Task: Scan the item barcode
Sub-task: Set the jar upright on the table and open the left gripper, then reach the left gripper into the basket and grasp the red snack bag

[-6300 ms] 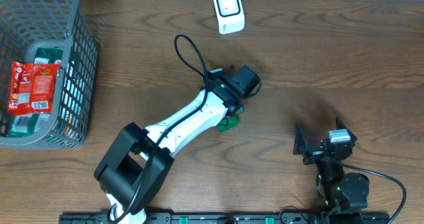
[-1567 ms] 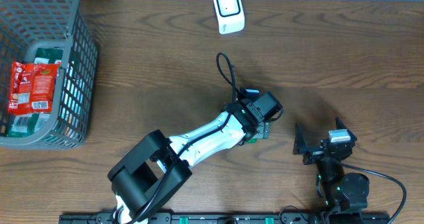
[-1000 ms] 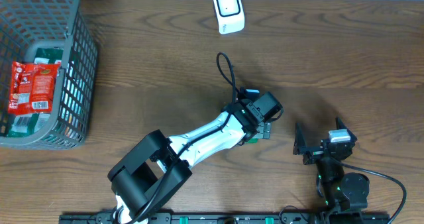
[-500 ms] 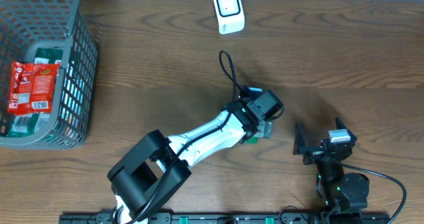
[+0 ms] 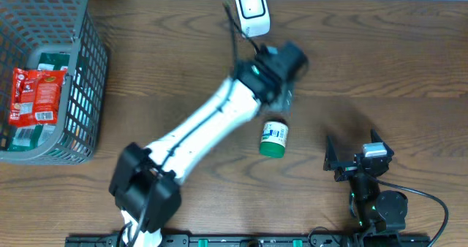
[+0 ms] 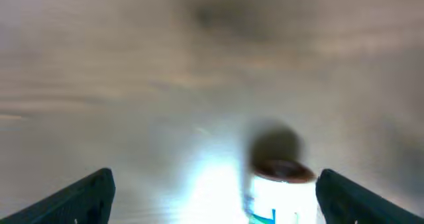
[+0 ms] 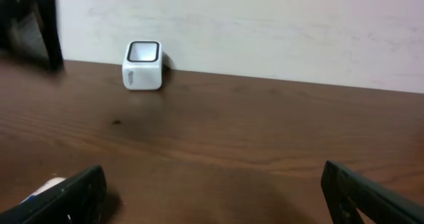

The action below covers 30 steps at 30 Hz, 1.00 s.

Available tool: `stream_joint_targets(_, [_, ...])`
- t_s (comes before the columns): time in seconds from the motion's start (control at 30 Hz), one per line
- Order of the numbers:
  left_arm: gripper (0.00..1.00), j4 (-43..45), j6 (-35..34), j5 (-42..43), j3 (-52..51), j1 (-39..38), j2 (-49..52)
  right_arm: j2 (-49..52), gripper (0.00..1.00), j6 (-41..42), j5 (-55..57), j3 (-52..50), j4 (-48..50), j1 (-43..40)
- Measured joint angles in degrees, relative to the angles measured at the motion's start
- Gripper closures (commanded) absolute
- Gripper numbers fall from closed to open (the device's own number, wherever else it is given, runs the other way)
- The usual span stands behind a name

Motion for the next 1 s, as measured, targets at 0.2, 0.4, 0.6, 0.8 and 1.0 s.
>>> stream_joint_targets(0.2, [0.02, -11.6, 3.5, -7.7, 19.4, 13.0, -0.6, 0.0, 0.01, 0.0, 0.0, 0.0, 0.0, 0.0])
stream_joint_targets(0.4, [0.02, -13.5, 2.7, -9.9, 27.0, 32.1, -1.4, 0.0, 0.01, 0.0, 0.0, 0.0, 0.0, 0.0])
stream_joint_targets(0.6, [0.02, -15.0, -0.5, -8.8, 27.0, 50.5, -1.4, 0.0, 0.01, 0.0, 0.0, 0.0, 0.0, 0.0])
stream_joint_targets(0.8, [0.02, -15.1, -1.7, -7.8, 24.6, 63.7, -1.3, 0.0, 0.01, 0.0, 0.0, 0.0, 0.0, 0.0])
stream_joint_targets(1.0, [0.02, -14.9, 0.5, -7.5, 20.4, 72.4, 0.2, 0.0, 0.01, 0.0, 0.0, 0.0, 0.0, 0.0])
